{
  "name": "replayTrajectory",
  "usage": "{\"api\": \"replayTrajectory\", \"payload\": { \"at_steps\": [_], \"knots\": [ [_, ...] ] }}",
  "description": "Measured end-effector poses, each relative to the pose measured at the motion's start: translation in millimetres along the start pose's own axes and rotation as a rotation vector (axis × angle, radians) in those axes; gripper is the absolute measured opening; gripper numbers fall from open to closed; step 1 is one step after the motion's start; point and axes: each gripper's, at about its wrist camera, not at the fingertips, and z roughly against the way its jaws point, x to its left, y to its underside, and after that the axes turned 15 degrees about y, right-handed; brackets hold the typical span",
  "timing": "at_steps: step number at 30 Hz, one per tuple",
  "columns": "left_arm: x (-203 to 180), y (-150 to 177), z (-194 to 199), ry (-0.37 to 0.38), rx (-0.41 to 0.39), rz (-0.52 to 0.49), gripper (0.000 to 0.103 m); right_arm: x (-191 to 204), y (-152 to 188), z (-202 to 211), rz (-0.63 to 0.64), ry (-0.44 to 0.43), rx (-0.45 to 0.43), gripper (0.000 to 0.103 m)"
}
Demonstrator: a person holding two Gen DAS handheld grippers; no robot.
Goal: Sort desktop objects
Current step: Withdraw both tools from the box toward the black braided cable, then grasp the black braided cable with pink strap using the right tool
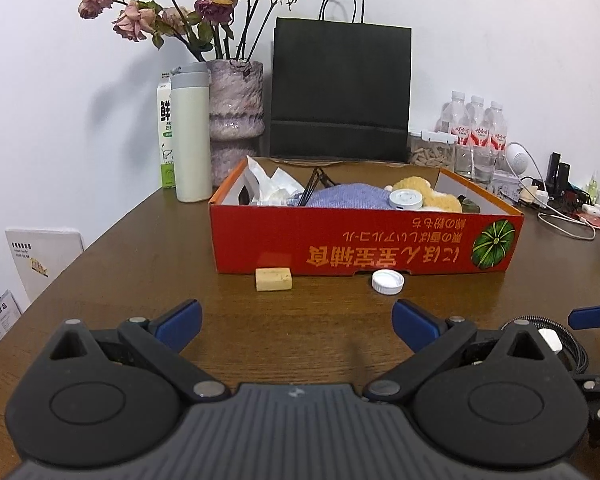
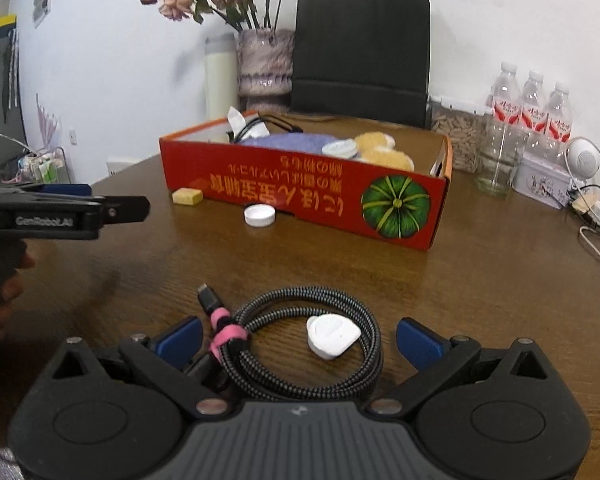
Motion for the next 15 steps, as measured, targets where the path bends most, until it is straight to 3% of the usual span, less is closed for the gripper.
{"api": "replayTrajectory", "payload": {
  "at_steps": [5, 15],
  "knots": [
    [0, 1, -1, 0.006, 0.018, 0.005, 0.103, -3, -2, -12, -0.040, 0.001, 0.062, 0.103],
    [1, 1, -1, 0.005, 0.036, 0.015, 0.103, 6, -5, -18, -0.008, 0.046, 0.074, 0.103]
  ]
}}
